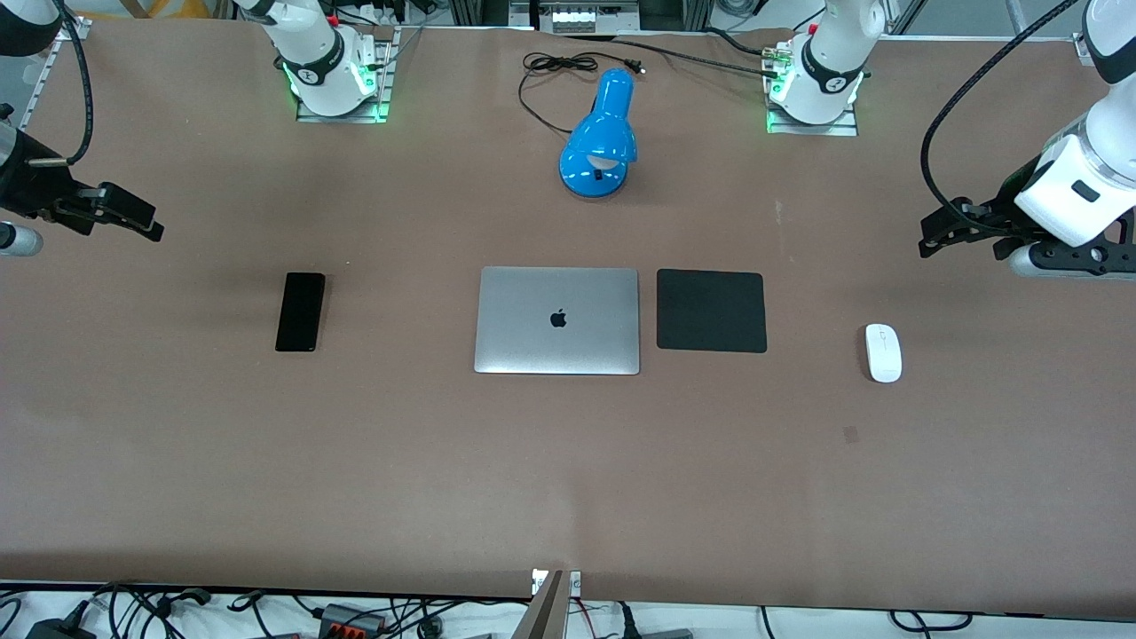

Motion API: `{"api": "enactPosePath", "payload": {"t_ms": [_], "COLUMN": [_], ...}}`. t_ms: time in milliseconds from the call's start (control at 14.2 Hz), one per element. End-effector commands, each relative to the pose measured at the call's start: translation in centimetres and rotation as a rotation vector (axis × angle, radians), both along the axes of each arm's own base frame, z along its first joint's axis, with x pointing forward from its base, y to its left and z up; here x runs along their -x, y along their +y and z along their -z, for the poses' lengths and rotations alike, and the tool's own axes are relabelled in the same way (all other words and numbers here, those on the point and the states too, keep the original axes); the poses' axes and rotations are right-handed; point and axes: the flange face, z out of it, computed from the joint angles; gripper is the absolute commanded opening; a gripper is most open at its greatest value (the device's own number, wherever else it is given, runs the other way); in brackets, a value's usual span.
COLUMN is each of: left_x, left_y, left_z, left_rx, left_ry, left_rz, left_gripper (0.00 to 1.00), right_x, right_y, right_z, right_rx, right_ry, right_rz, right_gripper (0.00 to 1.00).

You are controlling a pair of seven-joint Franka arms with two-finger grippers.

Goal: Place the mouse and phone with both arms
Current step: 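Lower the right gripper onto the black phone while the left gripper approaches the mouse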

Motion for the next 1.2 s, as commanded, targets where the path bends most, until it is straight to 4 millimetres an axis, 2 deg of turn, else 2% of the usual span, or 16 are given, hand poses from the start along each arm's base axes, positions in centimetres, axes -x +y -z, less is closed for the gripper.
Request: {"api": "enactPosePath", "payload": {"t_ms": [0, 352, 422, 633, 844, 984, 1125], "left_x": [0.3, 0.2, 0.2, 0.1, 0.1, 0.5, -0.4], "left_y": [0.3, 0.5, 0.6, 0.6, 0.7, 1.0, 1.4], "left_z": [-0.6, -0.6, -0.5, -0.3, 0.6, 1.3, 3.6], "left_rx": [-0.006, -0.005, -0.005, -0.005, -0.001, 0.004, 0.004], "left_ry": [0.001, 0.002, 0.004, 0.009, 0.044, 0.1, 0.145], "left_rz": [0.013, -0.003, -0.006, 0.008, 0.0, -0.007, -0.007], "left_gripper": [1.0, 1.0, 1.0, 1.0, 1.0, 1.0, 1.0], "right_x": [-0.2, -0.5, -0.7, -1.5, -2.7, -4.3, -6.1], "right_y": [0.3, 0.1, 0.0, -0.1, -1.4, -1.8, -0.9], "right_z": [-0.6, -1.0, -0.7, 2.1, 7.5, 13.7, 20.7], "right_rx": [-0.004, -0.006, -0.006, -0.008, -0.006, -0.01, -0.008], "right_ry": [0.005, -0.004, 0.002, 0.07, 0.192, 0.278, 0.309], "right_rz": [0.012, 0.007, 0.006, 0.002, 0.028, 0.051, 0.102], "right_gripper": [1.0, 1.0, 1.0, 1.0, 1.0, 1.0, 1.0]}}
